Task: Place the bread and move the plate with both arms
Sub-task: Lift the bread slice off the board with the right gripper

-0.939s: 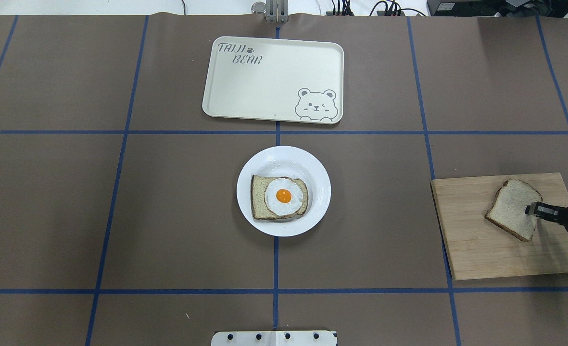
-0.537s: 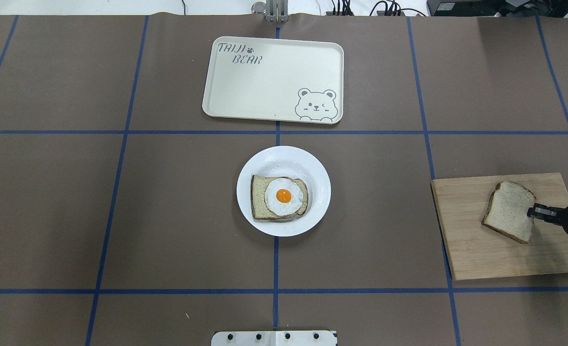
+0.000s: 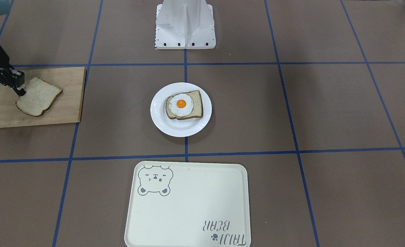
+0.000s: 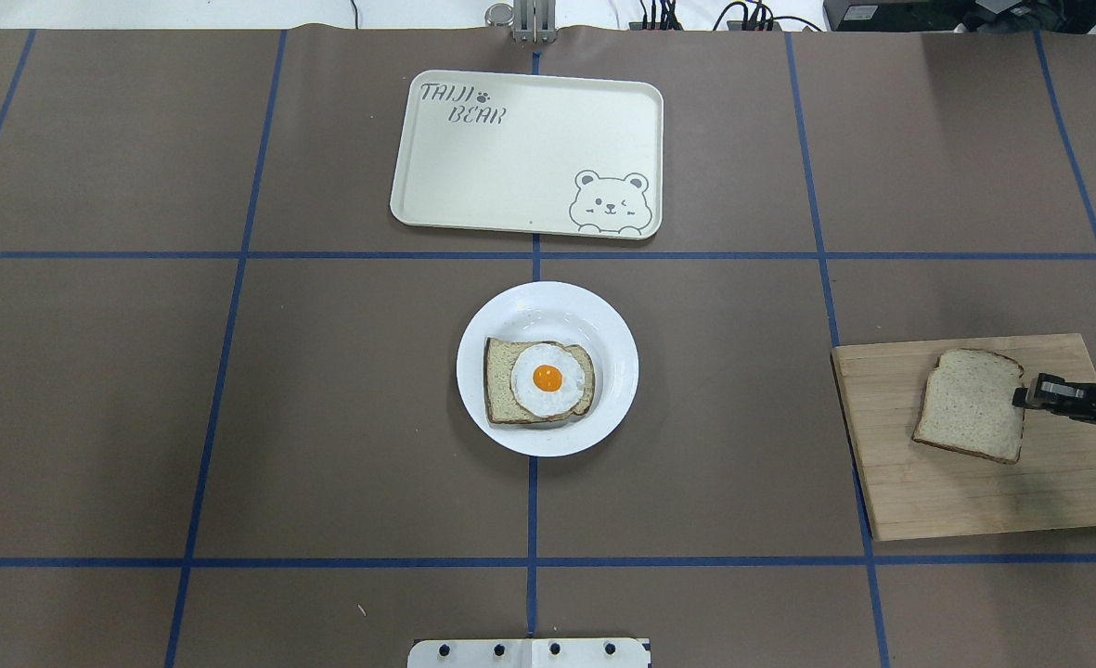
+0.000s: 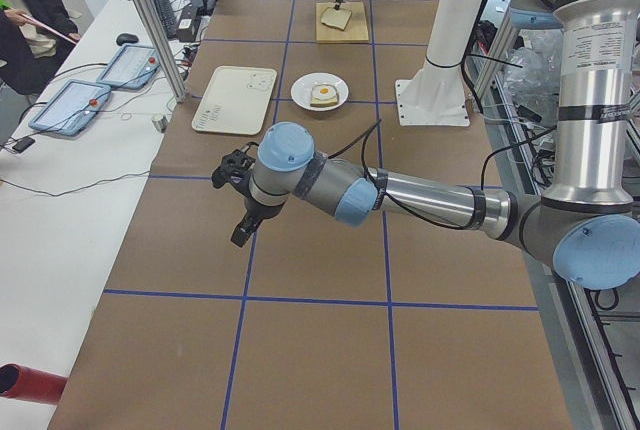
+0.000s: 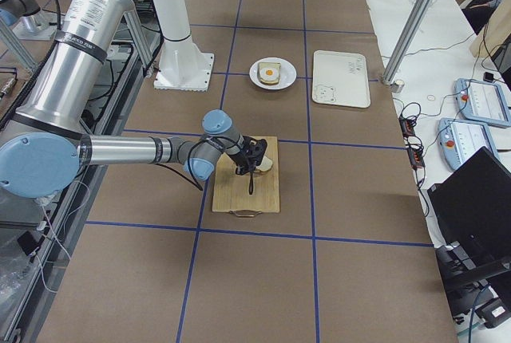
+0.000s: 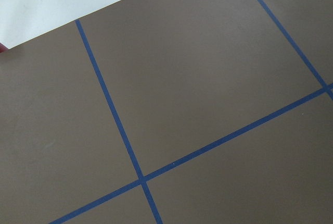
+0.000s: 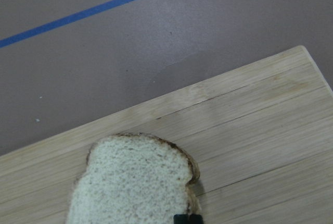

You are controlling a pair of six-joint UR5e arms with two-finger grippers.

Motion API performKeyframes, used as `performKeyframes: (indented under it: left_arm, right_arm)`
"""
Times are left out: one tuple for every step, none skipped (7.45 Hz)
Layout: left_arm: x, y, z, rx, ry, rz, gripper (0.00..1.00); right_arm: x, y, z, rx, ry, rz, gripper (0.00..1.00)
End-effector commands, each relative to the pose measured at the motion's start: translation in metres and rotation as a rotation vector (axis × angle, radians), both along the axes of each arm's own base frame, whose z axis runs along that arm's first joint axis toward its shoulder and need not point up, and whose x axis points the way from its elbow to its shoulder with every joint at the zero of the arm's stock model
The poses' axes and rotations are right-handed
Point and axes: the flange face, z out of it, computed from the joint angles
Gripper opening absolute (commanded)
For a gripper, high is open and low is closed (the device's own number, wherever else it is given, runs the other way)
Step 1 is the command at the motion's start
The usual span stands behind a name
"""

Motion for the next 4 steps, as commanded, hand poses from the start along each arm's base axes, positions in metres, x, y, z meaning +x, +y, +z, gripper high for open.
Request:
performKeyframes:
  left_arm:
    - [0.000, -0.001, -0.001, 0.001, 0.000, 0.000, 0.98]
    - [0.001, 0.000, 0.000, -0.001, 0.000, 0.001, 0.98]
    - [0.001, 0.000, 0.001, -0.002, 0.000, 0.001, 0.98]
    - [0.001, -0.001, 0.000, -0.001, 0.002, 0.002, 0.98]
  right_arm:
    - [0.021, -0.028, -0.033, -0.008, -0.123, -0.008, 0.00]
    - [0.028, -0.037, -0.043, -0.009, -0.159, -0.013, 0.00]
    - [0.028, -0.042, -0.049, -0.007, -0.174, -0.003, 0.00]
    - [0.019, -0.057, -0.070, -0.010, -0.220, 0.030, 0.00]
